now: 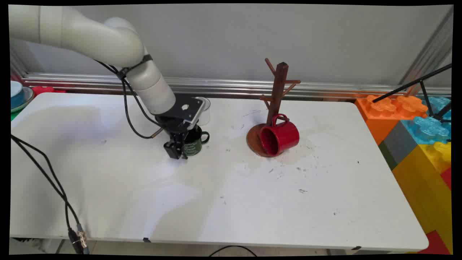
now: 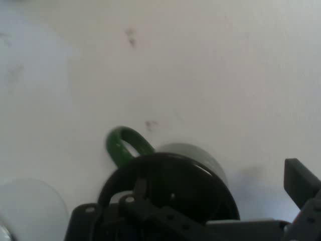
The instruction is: Pick up the red mug from the rack
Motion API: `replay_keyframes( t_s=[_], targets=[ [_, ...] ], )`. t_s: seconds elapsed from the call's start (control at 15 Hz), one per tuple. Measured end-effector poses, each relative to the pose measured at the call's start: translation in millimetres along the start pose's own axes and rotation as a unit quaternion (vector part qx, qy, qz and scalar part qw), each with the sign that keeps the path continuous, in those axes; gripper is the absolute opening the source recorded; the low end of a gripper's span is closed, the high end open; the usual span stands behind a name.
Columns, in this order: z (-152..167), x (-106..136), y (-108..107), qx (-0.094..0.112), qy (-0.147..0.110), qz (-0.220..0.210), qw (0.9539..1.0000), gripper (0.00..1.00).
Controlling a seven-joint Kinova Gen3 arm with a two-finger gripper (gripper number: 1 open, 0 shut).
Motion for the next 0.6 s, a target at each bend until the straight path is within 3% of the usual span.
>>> replay_keyframes(
  t_s=[0.27, 0.6],
  targets=[
    [-35.0, 4.0, 3.7, 0.03, 0.048, -0.043, 0.9975, 1.0],
    [-76.9, 0.7, 19.6, 0.057, 0.112, -0.104, 0.9866, 1.0]
  ],
)
